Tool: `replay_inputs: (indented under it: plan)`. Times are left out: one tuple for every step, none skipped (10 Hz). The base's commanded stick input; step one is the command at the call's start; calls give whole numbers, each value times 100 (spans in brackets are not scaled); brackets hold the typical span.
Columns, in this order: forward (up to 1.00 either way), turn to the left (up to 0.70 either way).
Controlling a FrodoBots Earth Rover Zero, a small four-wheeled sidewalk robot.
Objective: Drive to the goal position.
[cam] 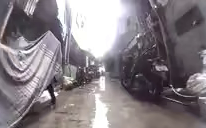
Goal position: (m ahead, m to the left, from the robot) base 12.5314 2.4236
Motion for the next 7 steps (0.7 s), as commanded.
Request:
replay_inputs:
  plan:
    - [99,0]
    - [99,0]
    - [99,0]
    - [99,0]
    - [99,0]
    - [99,0]
    - [99,0]
